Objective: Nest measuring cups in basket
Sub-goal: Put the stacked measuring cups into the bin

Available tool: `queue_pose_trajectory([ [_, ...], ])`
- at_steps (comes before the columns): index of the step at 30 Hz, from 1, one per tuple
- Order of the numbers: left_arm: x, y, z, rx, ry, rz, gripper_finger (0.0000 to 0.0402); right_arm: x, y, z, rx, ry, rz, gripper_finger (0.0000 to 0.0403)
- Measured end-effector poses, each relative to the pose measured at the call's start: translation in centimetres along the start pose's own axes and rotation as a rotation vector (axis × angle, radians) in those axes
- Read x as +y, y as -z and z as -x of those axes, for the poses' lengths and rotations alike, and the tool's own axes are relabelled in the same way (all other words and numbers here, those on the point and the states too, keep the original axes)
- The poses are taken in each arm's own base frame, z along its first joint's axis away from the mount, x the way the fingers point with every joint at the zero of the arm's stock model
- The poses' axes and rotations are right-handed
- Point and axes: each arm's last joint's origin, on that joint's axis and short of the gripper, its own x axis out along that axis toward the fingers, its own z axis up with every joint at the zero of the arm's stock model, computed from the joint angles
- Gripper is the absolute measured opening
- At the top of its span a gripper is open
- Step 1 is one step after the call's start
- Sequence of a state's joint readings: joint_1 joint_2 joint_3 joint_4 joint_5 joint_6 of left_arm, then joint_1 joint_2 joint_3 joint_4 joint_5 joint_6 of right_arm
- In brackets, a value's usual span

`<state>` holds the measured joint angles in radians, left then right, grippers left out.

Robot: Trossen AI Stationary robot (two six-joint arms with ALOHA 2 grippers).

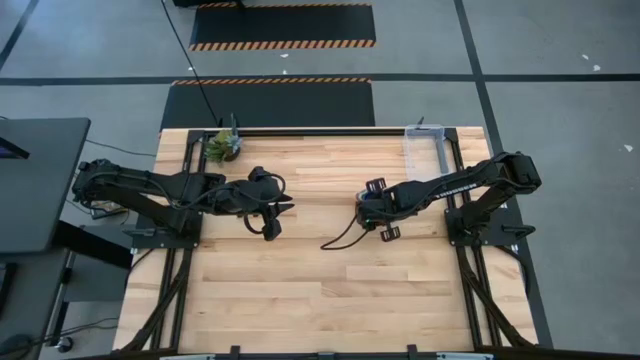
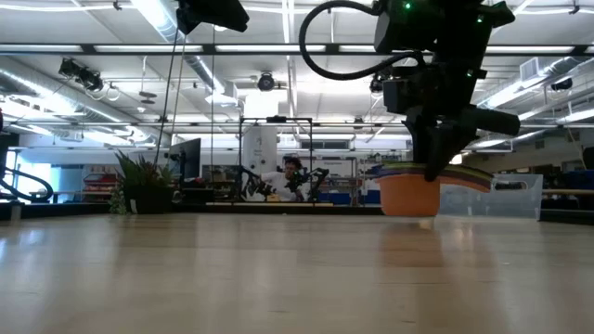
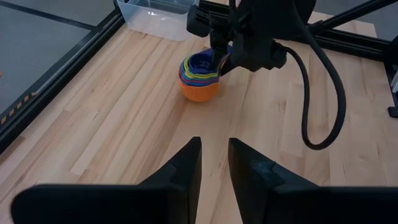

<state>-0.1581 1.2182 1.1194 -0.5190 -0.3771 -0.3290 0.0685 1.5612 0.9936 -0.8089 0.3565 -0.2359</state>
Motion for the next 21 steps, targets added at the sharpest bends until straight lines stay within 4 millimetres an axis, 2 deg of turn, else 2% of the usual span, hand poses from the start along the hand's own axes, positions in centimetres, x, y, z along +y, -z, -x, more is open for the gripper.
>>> queue_pose_trajectory([
  [21, -0.01, 0.01, 0.0, 0.0, 0.0, 0.0, 0.0087, -0.43, 0.13, -0.14, 0.011, 0.02, -0.018, 0.01],
])
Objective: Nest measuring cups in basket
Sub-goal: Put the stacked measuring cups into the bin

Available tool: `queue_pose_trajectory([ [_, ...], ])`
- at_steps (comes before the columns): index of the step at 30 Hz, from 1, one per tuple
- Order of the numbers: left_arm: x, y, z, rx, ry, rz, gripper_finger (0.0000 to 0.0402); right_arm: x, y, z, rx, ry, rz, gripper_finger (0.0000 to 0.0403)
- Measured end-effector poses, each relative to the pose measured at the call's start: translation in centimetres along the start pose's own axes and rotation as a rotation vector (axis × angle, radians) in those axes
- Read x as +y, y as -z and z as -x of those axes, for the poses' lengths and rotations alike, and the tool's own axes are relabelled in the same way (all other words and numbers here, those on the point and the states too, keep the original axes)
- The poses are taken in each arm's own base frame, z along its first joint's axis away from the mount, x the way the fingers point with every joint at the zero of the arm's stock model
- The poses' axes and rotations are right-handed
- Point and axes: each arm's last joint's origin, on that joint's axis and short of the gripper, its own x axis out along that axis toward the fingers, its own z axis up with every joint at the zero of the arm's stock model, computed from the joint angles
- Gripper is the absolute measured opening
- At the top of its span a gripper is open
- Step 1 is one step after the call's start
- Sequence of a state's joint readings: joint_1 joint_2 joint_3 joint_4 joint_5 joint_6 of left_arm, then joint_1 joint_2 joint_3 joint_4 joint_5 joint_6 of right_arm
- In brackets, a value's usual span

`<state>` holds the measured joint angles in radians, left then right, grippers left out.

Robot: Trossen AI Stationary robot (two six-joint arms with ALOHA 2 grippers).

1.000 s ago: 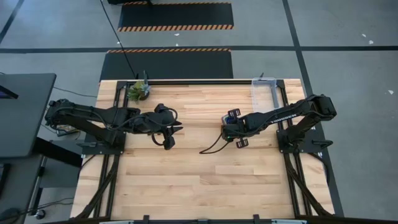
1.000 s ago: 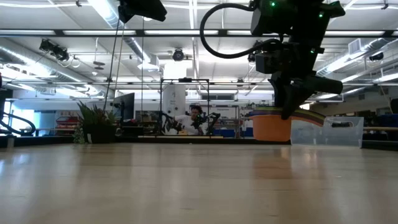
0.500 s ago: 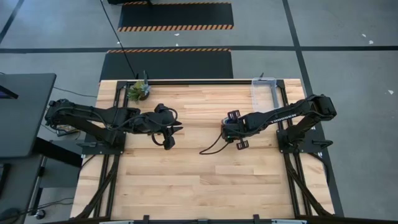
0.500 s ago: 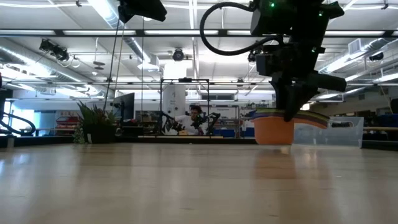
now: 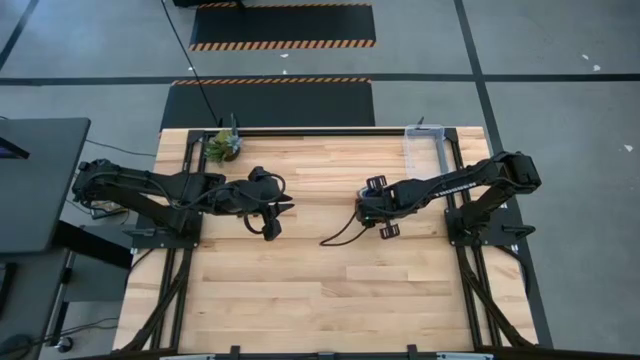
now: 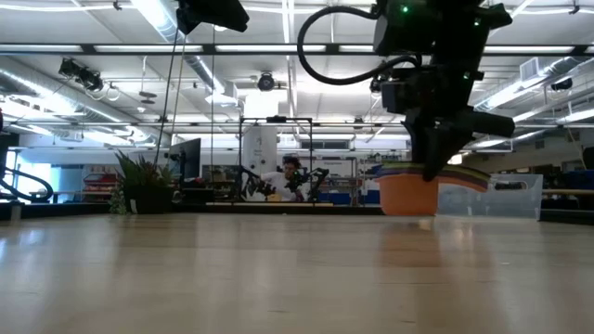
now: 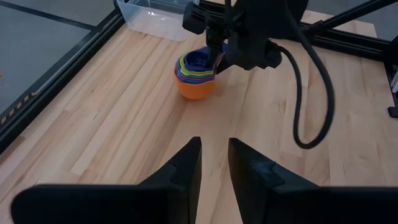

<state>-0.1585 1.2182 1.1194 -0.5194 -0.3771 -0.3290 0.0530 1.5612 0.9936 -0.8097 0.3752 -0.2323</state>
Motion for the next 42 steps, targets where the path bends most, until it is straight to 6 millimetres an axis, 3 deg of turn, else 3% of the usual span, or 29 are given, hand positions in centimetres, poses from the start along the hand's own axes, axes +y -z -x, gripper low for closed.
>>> queue_pose_trajectory([
  [22, 0.0, 0.0, 0.0, 0.0, 0.0, 0.0, 0.0087, -2.7, 1.2, -1.0, 0.089, 0.069, -0.084, 0.01],
  [42, 0.0, 0.0, 0.0, 0.0, 0.0, 0.0, 0.0087, -3.2, 1.5, -1.2, 0.094, 0.047, -0.102, 0.01],
])
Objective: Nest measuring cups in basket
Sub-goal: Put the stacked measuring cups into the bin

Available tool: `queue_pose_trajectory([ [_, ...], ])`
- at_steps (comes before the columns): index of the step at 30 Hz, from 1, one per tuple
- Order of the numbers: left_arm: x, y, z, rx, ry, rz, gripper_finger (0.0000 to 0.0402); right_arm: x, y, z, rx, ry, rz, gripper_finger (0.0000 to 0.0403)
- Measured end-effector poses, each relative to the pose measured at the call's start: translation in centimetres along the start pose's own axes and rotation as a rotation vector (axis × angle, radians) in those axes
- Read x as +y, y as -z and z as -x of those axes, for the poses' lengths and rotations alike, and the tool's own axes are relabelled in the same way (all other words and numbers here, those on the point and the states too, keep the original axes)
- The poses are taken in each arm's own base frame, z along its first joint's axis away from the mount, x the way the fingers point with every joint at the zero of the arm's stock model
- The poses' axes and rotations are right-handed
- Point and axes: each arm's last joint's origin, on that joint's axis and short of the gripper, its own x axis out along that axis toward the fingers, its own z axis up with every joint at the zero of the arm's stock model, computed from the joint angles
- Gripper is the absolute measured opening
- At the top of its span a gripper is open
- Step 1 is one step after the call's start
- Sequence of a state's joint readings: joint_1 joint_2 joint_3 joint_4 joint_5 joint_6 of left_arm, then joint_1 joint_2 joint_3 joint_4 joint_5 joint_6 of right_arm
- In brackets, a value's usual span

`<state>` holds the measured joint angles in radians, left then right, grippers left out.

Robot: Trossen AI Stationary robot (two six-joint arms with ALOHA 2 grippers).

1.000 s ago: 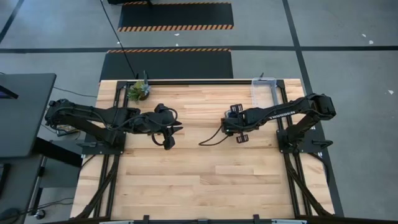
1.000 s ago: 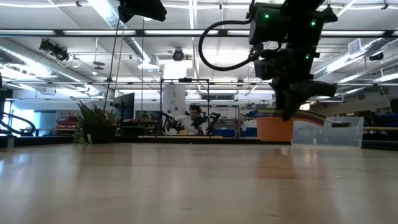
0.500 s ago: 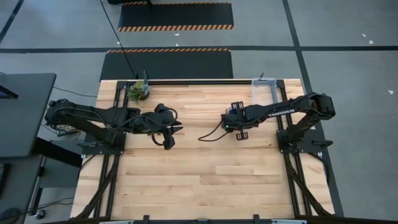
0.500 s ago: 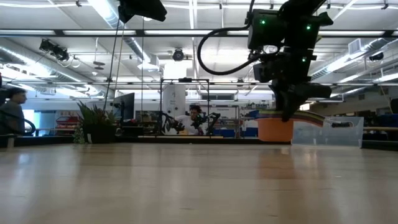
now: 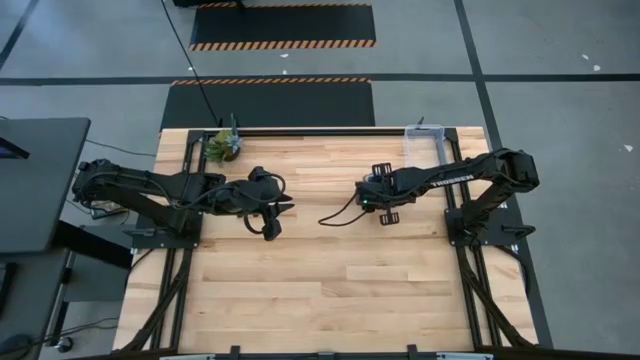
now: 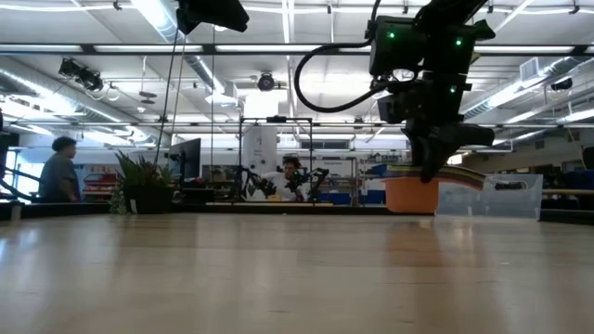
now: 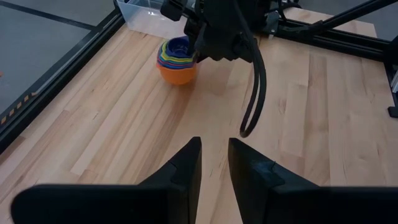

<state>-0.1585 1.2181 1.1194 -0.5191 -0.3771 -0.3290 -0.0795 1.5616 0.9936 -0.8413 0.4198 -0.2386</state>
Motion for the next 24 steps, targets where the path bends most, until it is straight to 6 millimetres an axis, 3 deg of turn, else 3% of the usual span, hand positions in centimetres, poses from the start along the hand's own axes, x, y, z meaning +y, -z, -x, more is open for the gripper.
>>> queue_pose_trajectory([
  [5, 0.0, 0.0, 0.0, 0.0, 0.0, 0.0, 0.0087, -0.5, 0.0, 0.5, -0.001, -0.004, -0.012, 0.01],
  [14, 0.0, 0.0, 0.0, -0.002, -0.003, 0.001, 0.0087, -3.5, -0.9, 3.0, -0.064, 0.027, -0.091, 0.01],
  [24, 0.0, -0.1, 0.0, -0.01, -0.001, 0.004, 0.0087, -5.7, 0.2, 3.2, 0.02, 0.029, -0.136, 0.01],
])
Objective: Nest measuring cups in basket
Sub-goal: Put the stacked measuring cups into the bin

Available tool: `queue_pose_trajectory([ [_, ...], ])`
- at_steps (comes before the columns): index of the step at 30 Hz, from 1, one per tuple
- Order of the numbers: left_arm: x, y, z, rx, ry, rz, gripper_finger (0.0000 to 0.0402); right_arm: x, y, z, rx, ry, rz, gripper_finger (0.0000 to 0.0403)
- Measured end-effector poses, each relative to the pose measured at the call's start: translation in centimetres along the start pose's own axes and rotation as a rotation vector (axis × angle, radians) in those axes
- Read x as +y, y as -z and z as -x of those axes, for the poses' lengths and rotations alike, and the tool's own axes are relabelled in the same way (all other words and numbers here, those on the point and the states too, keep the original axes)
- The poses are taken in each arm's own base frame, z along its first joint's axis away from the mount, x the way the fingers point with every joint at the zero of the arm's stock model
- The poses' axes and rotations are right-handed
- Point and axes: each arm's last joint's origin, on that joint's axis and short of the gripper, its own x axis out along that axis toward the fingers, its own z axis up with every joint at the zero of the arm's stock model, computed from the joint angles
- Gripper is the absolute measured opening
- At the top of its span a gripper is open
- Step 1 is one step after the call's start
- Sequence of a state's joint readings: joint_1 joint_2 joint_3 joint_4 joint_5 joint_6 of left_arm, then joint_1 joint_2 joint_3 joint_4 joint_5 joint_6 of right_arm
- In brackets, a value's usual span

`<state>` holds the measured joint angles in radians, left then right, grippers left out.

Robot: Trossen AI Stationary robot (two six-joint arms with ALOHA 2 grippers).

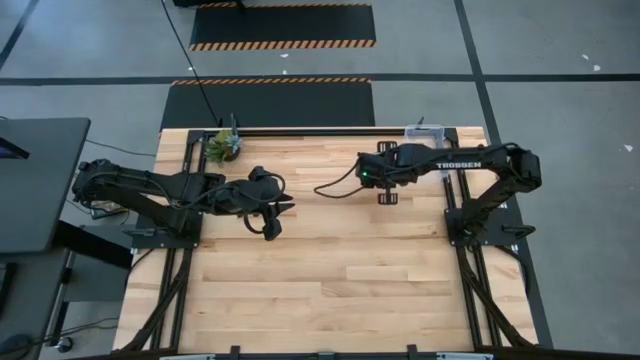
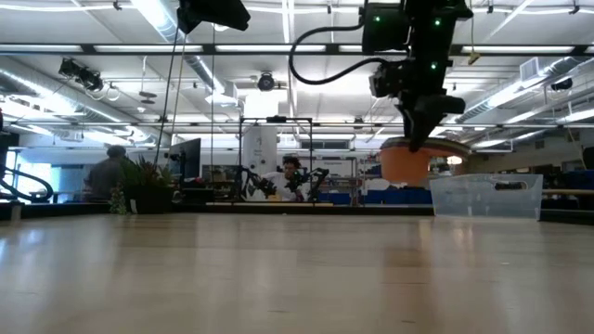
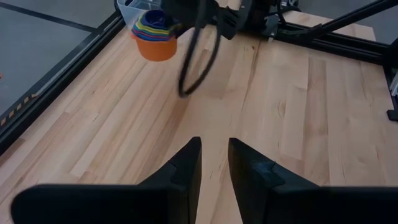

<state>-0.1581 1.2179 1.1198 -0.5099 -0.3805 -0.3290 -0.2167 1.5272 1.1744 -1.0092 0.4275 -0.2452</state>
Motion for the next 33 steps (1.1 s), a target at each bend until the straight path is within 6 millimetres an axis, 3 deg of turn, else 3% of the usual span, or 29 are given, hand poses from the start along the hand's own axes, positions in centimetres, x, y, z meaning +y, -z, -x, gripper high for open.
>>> queue_pose_trajectory([
  [33, 0.0, 0.0, 0.0, 0.0, 0.0, 0.0, 0.0087, -5.0, 2.2, -2.2, 0.096, 0.022, -0.195, 0.01],
])
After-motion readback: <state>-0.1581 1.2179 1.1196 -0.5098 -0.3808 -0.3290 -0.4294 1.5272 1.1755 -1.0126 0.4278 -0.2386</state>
